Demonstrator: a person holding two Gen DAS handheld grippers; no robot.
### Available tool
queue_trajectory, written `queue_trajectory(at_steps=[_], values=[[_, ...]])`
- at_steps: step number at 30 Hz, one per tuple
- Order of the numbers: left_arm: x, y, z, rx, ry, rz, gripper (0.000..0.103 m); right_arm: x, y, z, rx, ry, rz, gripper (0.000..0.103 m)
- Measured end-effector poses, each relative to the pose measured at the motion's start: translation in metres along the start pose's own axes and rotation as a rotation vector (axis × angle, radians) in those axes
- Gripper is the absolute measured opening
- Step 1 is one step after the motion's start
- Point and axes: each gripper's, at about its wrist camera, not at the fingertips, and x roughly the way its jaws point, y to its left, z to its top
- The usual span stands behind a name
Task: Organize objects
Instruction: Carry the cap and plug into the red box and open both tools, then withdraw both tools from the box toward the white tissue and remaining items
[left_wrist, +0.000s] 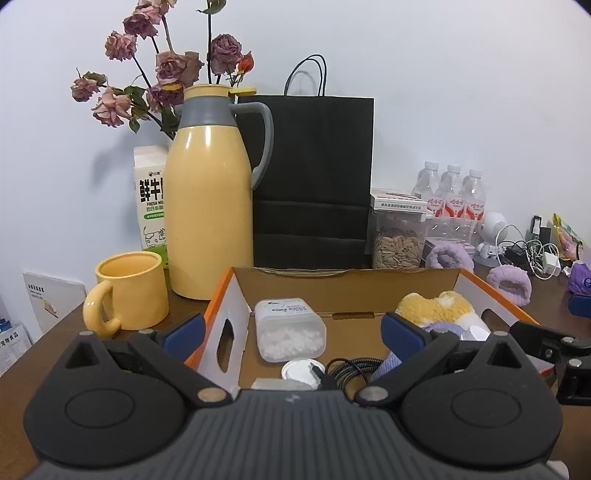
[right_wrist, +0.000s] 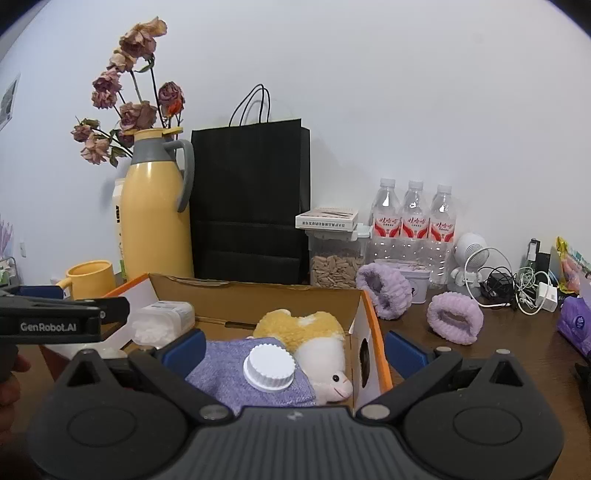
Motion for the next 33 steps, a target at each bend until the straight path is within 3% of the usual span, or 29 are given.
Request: queue_trajectory(at_steps=[16, 27, 33], values=[[-0.047, 0.008, -0.021, 0.020, 0.084, 0.004, 0.103, -0.062, 0.002, -0.033, -0.051, 0.036, 0.014, 0.103], [-0.076, 0.018, -0.037, 0.018, 0.168, 0.037, 0.103, -0.092, -0.001, -0.069, -0.070, 0.186, 0.071, 0.103], [-0.086, 0.019, -0.045, 0.016, 0.212, 0.052, 0.103, -0.086, 0.003, -0.075, -0.093, 0.250, 0.127, 0.103]])
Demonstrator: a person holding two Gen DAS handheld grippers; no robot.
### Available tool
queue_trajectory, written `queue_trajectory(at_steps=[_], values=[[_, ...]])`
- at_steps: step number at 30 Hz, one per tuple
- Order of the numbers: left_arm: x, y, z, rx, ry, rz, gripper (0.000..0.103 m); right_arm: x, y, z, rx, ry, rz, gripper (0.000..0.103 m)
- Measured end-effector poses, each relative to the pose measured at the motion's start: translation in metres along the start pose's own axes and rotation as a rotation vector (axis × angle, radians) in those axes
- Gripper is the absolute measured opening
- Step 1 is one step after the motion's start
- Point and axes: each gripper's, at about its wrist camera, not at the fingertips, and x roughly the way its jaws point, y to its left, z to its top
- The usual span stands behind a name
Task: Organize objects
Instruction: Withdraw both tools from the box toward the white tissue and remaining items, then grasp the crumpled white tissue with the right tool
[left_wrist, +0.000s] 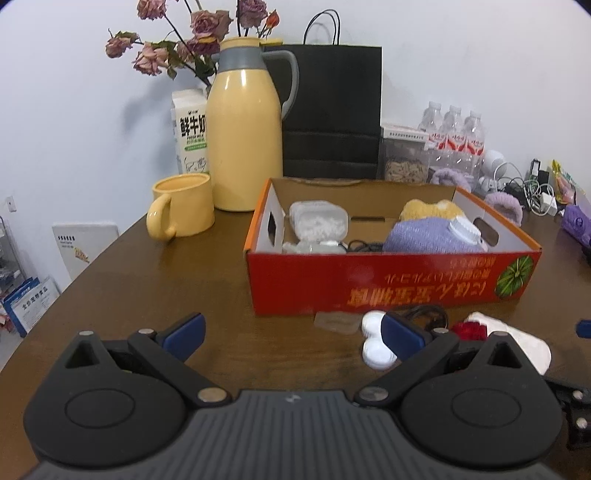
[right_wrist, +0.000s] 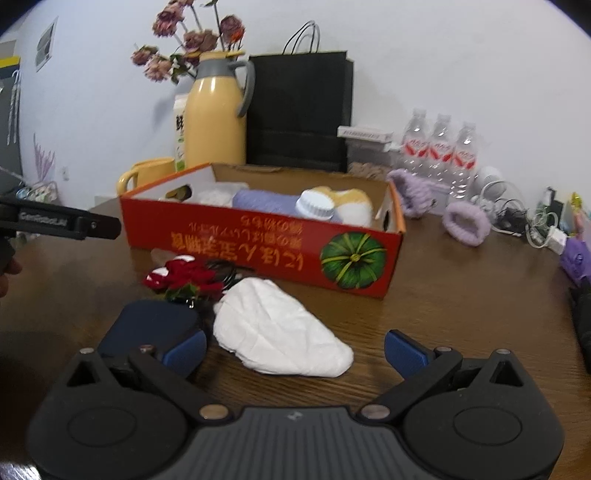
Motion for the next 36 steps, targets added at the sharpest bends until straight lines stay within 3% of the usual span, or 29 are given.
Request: queue_trajectory(at_steps=[10, 12, 13, 16, 20, 22, 36], values=[[-0.009, 0.008, -0.010, -0.022, 0.032, 0.030, 0.103, 0.052, -0.013, 0.021, -0.065, 0.120, 0.129, 0.103], [-0.009, 0.009, -0.010, -0.026, 0.036, 0.036, 0.103, 0.063, -0.014, 0.020, -0.053, 0.144, 0.155, 0.099], [-0.009, 0.009, -0.011, -0.028, 0.038, 0.040, 0.103, 0.064, -0.015, 0.018, -0.041, 0.132, 0.165, 0.097], [-0.008, 0.009, -0.012, -0.030, 0.045, 0.047, 0.103, 0.057, -0.015, 0.017, -0.046, 0.102, 0.177, 0.072], [-0.007, 0.006, -0.012, -0.032, 0.057, 0.045, 0.103, 0.052, -0.018, 0.015, -0.028, 0.083, 0.177, 0.067], [-0.007, 0.004, -0.014, -0.030, 0.059, 0.041, 0.103, 0.050, -0.018, 0.014, -0.023, 0.073, 0.170, 0.055], [-0.013, -0.024, -0.019, -0.012, 0.094, -0.027, 0.103, 0.007, -0.037, 0.009, 0.087, -0.114, 0.056, 0.053]])
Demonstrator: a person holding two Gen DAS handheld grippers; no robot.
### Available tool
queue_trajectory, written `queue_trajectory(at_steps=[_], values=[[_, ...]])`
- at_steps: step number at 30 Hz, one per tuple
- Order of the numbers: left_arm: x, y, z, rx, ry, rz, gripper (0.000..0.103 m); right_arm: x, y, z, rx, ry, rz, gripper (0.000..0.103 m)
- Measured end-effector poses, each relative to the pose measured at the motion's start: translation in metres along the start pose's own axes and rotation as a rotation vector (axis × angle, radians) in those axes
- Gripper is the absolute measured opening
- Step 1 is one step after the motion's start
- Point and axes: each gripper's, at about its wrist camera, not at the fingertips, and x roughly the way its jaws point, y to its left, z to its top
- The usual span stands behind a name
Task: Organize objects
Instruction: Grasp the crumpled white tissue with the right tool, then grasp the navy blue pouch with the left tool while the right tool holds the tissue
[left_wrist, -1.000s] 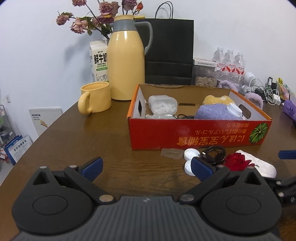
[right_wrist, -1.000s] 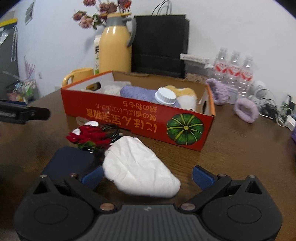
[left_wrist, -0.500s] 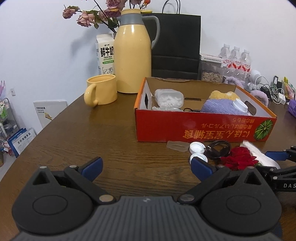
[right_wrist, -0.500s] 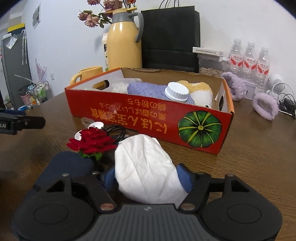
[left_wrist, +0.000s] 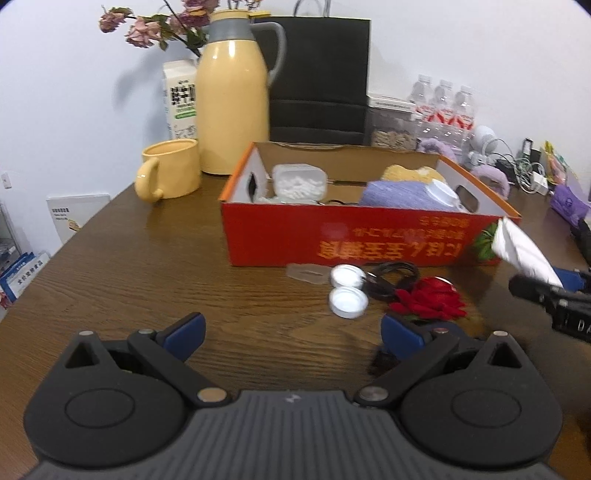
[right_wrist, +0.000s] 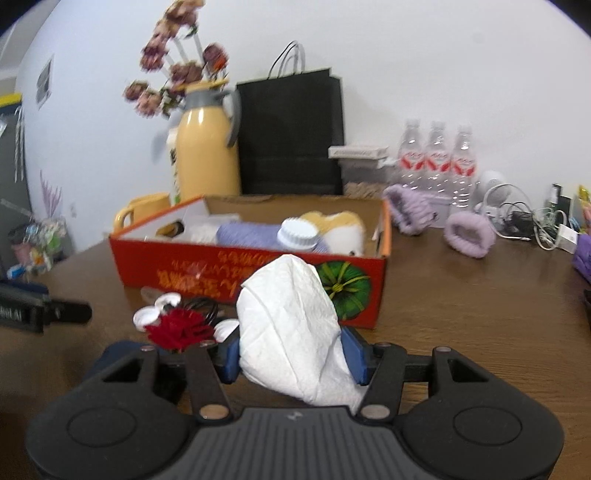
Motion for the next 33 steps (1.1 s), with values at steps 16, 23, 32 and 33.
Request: queue_trajectory(at_steps=[16, 23, 32, 33], values=[[-0.001, -0.059, -0.014, 0.035, 0.143, -0.121, 0.103, -0.026, -0.022, -0.006, 0.143, -0.088, 0.019, 0.050], [0.018, -0.082, -0.020, 0.037, 0.242, -0.099, 0.103, -0.028, -0.018, -0.009, 0.133, -0.091, 0.000, 0.051], [0.021, -0.093, -0.024, 0.027, 0.203, -0.012, 0.103, -0.030, -0.015, -0.011, 0.118, -0.096, -0.016, 0.051], [0.020, -0.093, -0.025, 0.026, 0.199, -0.011, 0.103, -0.030, -0.015, -0.012, 0.116, -0.096, -0.017, 0.051]])
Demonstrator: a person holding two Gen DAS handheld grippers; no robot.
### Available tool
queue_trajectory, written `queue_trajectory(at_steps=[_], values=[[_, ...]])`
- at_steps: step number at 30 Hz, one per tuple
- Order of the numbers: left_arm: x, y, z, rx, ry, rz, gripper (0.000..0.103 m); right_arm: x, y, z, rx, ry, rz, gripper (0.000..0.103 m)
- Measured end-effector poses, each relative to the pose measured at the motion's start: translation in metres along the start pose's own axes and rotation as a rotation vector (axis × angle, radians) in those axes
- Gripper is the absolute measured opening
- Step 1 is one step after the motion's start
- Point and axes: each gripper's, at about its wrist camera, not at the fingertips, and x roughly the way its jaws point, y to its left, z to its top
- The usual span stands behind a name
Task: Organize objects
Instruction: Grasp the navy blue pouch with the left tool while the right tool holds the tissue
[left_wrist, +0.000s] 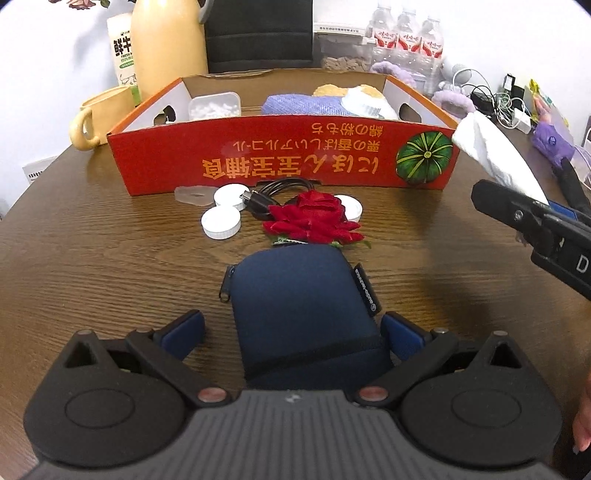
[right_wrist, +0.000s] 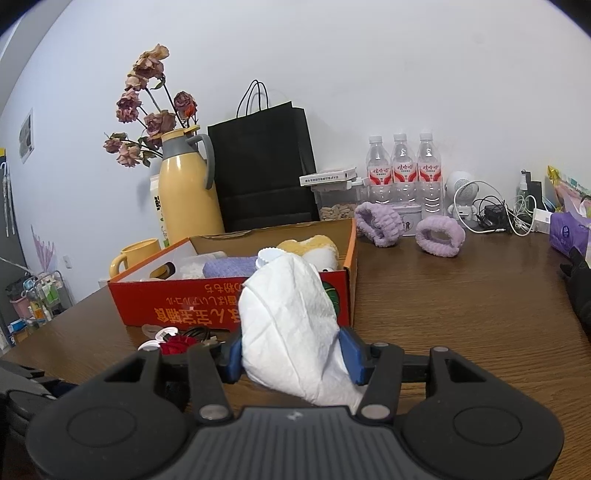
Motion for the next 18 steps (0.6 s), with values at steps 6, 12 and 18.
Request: queue_trajectory(at_steps=[6, 12, 18], values=[[-0.008, 0.005, 0.000, -0.017, -0.034, -0.012, 0.077, 0.000, 0.001, -0.001, -0.008, 0.004, -0.006, 0.051], [-0.013, 0.015, 0.000, -0.027, -0.042, -0.052, 0.070, -0.001, 0.006, -0.002, -0.028, 0.008, -0.013, 0.051], [-0.024, 0.026, 0.004, -0.027, -0.072, -0.082, 0.068, -0.008, 0.017, -0.001, -0.056, -0.005, -0.012, 0.051]])
